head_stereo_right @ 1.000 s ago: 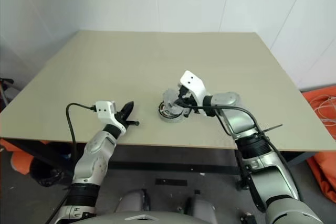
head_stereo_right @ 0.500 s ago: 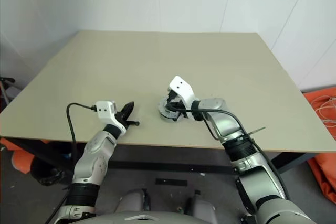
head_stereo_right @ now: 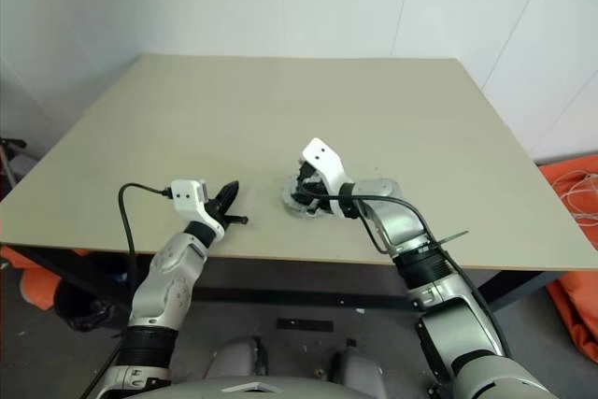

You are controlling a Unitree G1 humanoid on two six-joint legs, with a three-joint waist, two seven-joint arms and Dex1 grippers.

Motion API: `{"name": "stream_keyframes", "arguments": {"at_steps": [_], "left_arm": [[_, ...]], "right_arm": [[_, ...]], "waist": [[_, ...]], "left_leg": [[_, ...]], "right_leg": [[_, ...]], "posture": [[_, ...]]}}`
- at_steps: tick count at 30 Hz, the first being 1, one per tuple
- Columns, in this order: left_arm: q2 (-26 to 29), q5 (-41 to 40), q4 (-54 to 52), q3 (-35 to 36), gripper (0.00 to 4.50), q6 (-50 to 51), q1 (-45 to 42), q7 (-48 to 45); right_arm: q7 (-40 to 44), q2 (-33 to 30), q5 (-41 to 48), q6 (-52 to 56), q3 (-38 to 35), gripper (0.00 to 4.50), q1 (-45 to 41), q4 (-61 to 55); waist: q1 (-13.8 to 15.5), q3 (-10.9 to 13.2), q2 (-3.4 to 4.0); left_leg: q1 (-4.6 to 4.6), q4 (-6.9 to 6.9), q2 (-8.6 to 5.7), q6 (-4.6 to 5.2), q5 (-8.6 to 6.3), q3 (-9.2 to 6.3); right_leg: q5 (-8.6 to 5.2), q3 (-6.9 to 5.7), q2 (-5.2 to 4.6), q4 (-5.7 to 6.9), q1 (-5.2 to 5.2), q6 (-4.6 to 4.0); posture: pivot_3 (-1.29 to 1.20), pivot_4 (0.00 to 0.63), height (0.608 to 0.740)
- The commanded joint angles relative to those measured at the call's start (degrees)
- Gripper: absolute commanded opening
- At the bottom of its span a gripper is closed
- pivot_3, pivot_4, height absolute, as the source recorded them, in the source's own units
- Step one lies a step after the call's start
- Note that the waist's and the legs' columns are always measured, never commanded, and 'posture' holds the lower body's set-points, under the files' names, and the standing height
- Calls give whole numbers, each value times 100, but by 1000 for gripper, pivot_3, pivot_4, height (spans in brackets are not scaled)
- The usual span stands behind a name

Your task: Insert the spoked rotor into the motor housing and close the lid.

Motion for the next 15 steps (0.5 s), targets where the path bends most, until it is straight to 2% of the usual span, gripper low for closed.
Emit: {"name": "stream_keyframes", "arguments": {"at_steps": [1, 6, 7, 15], "left_arm": [[20, -38, -274, -10, 0, -50, -79, -53], [17, -45, -266, -26, 0, -37, -86, -71], [17, -46, -269, -27, 0, -36, -82, -73], [15, -33, -310, -28, 0, -33, -43, -71]], "right_arm": [[43, -35, 171, -68, -225, 2639, -144, -277], [19, -44, 170, -101, -237, 4358, -169, -240], [4, -36, 159, -112, -239, 4461, -169, -219], [22, 16, 129, -200, -218, 4461, -234, 62]], "waist": [[0, 0, 0], [0, 0, 0], [1, 0, 0], [0, 0, 0]], "left_leg": [[-1, 0, 0, 0, 0, 0], [-3, -3, 0, 0, 0, 0], [-4, -4, 0, 0, 0, 0], [-4, -5, 0, 0, 0, 0]], "right_leg": [[0, 0, 0, 0, -1, 0], [8, 0, 0, -2, -3, -15], [9, 0, 0, -3, -4, -15], [8, 0, 0, -6, -4, -13]], "posture": [[0, 0, 740], [0, 0, 740], [0, 0, 740], [0, 0, 740]]}}
